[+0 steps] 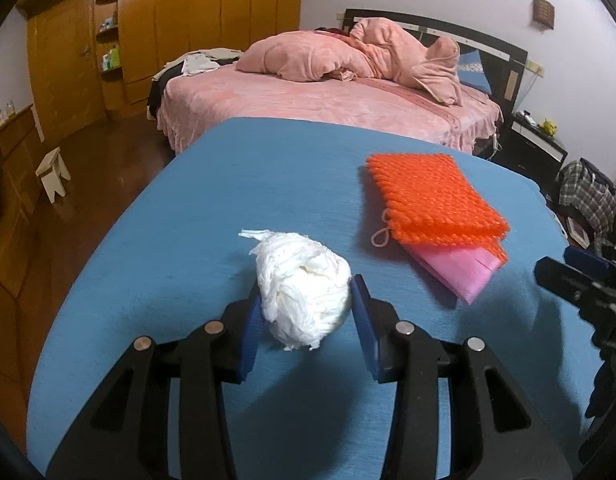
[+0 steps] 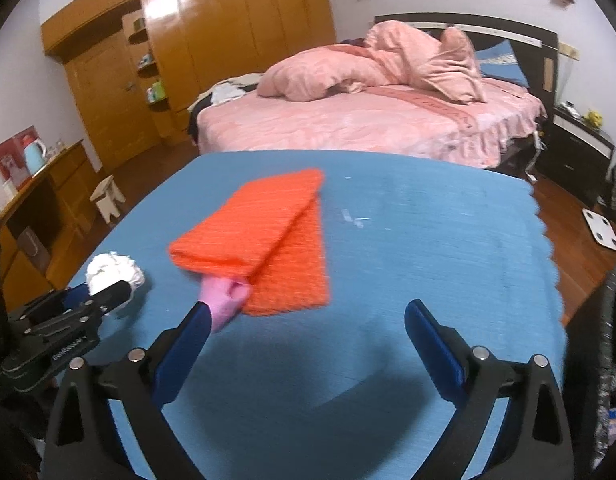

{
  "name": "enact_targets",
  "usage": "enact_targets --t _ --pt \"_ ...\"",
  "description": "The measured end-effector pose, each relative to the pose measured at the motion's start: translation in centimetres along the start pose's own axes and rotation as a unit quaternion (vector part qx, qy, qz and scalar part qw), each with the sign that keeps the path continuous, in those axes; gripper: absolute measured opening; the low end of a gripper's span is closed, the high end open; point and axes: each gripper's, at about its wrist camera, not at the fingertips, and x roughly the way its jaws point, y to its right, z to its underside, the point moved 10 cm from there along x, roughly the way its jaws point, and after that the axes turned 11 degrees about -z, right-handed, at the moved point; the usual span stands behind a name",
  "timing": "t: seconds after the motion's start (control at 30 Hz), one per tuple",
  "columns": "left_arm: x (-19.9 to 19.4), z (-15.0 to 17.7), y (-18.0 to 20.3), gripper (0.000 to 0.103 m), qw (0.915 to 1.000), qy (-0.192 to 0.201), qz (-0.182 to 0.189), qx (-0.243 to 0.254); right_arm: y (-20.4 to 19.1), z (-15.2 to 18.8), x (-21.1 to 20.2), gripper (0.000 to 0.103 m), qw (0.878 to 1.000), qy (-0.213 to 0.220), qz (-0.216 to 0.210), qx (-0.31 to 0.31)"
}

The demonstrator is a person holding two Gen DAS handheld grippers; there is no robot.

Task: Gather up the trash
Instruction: 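Grasp the pink plastic bag with the right tool while the left tool holds the tissue ball, then lift the pink bag and tissue ball and carry both toward the bin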

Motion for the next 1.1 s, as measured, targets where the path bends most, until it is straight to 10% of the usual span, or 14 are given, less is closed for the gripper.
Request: enact_targets --t 0.4,0.77,1.1 --pt "1.2 0.6 -0.7 0.041 0.9995 -0.021 0.016 -0.020 -3.2 1.3 3.6 0.069 0.999 -0.039 -0.024 -0.014" --pt "1.5 1.2 -0.9 0.041 0.9991 -0.030 0.020 -0.023 -4.9 2.3 4.8 0.018 0.995 -0.070 -0.065 -0.017" --pt "1.4 1.1 -0.8 0.041 0.9991 -0.028 0.022 -0.024 -5.5 2.5 2.7 0.017 0.995 -0.060 -0.070 -0.025"
